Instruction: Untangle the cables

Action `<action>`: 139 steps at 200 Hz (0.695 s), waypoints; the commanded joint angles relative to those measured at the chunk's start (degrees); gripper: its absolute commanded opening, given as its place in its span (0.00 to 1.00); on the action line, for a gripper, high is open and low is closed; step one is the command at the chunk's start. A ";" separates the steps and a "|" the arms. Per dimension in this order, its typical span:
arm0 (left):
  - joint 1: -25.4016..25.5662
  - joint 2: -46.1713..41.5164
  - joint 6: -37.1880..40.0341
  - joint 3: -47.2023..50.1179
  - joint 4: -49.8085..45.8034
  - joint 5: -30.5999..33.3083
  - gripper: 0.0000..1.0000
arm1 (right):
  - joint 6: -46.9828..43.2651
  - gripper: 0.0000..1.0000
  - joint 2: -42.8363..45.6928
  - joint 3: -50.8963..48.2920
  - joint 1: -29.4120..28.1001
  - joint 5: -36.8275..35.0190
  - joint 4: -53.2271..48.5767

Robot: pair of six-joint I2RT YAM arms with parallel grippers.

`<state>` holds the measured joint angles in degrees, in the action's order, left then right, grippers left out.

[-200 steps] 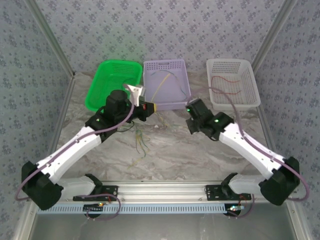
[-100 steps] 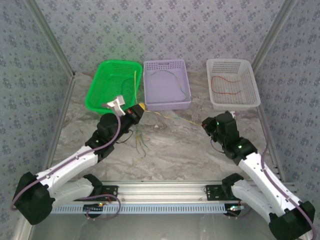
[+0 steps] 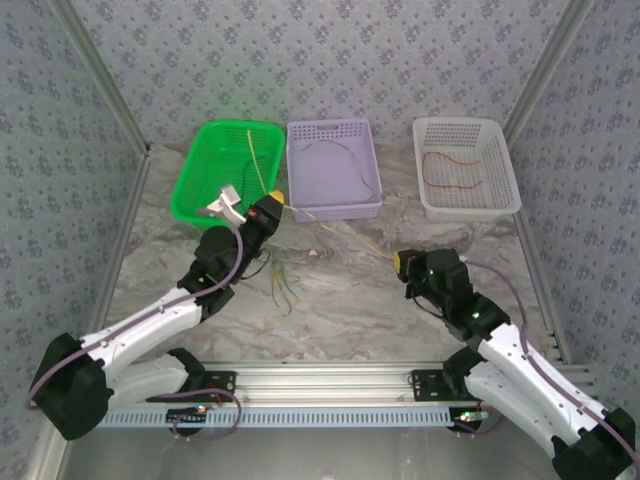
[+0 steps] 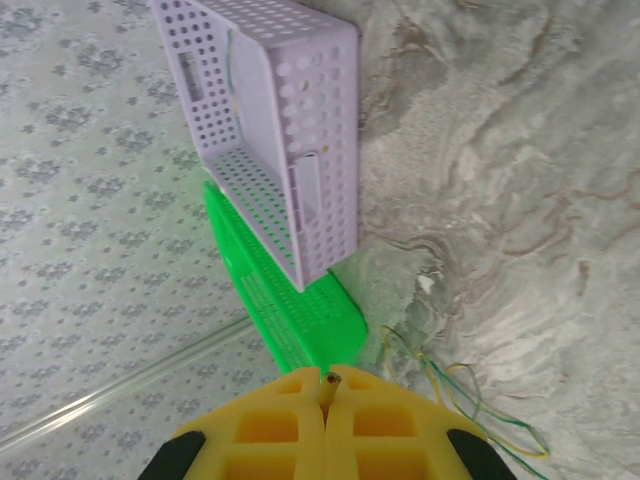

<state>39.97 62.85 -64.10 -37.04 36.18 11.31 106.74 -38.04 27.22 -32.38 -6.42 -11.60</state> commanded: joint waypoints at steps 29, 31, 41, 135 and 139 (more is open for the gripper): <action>-6.48 7.47 1.60 -14.77 -6.52 -8.69 0.00 | -21.01 0.09 -2.44 12.54 1.20 -7.79 -12.83; -6.68 7.84 1.89 -15.36 -6.69 -9.34 0.00 | -22.44 0.13 -2.93 13.77 1.23 -7.86 -13.67; -8.14 9.47 2.58 -17.55 -8.70 -12.02 0.00 | -27.49 0.33 -4.89 18.82 1.27 -9.02 -18.90; -19.46 34.34 21.64 -54.95 -35.53 -38.52 0.00 | -57.52 0.47 1.36 29.13 4.15 -14.61 -26.91; -19.75 36.05 22.60 -57.27 -37.42 -39.50 0.00 | -57.89 0.47 1.47 28.91 4.17 -14.55 -26.85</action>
<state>21.85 92.53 -51.24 -83.24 11.40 -19.68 57.08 -37.67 55.18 -28.47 -19.18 -35.07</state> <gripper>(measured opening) 0.061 0.483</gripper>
